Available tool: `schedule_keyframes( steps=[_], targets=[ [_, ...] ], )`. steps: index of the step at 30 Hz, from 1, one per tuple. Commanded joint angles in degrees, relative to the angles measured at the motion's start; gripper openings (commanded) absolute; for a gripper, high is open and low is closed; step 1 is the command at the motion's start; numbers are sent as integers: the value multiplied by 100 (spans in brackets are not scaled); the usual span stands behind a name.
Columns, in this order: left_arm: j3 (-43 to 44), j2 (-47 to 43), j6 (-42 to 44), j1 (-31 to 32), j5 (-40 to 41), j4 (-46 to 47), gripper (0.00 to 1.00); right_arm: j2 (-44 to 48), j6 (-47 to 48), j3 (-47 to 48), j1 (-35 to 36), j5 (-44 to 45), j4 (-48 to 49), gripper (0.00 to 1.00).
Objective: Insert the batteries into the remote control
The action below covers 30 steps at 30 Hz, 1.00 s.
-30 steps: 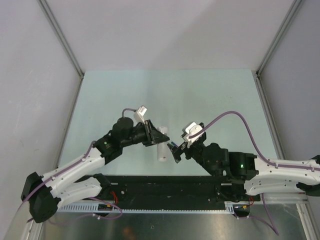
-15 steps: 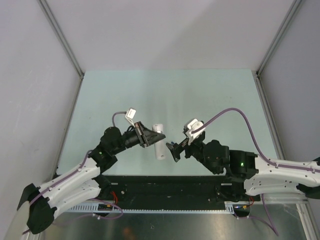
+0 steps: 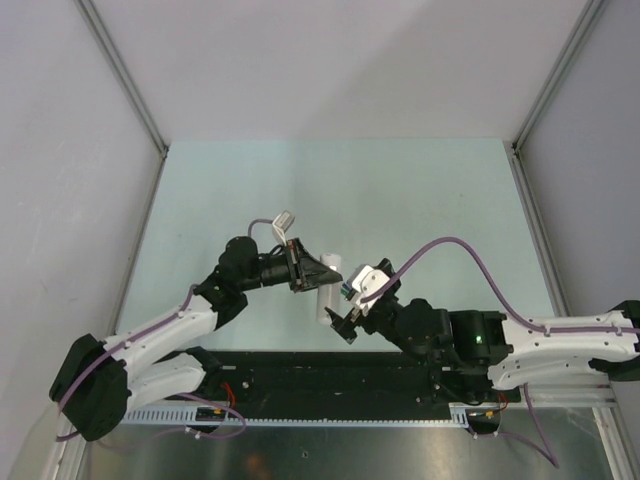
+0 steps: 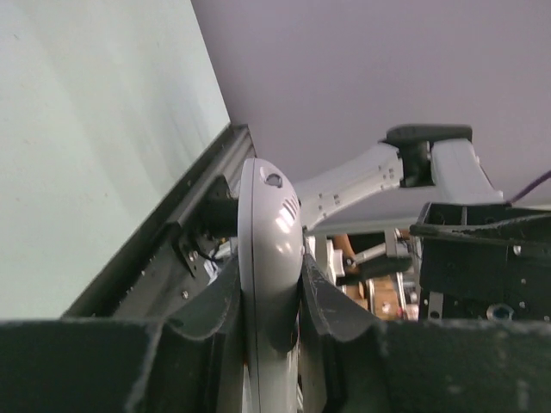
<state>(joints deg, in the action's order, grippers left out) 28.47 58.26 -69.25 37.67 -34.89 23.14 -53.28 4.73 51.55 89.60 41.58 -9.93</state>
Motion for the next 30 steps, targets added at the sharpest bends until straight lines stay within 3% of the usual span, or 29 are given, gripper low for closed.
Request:
schedule_keyframes(
  steps=[1, 7, 20, 30],
  targets=[
    [379, 98, -317, -41, -756, 376, 0, -7, 274, 435, 92, 43, -430, 96],
    [405, -16, -413, -49, -791, 367, 0, -192, 63, 470, 101, -115, -896, 89],
    [352, -87, -317, -32, -641, 218, 0, -455, -25, 488, 154, -229, -853, 100],
    [370, -131, -97, -14, -554, -107, 0, -420, -34, 488, 163, -247, -738, 100]
  ],
)
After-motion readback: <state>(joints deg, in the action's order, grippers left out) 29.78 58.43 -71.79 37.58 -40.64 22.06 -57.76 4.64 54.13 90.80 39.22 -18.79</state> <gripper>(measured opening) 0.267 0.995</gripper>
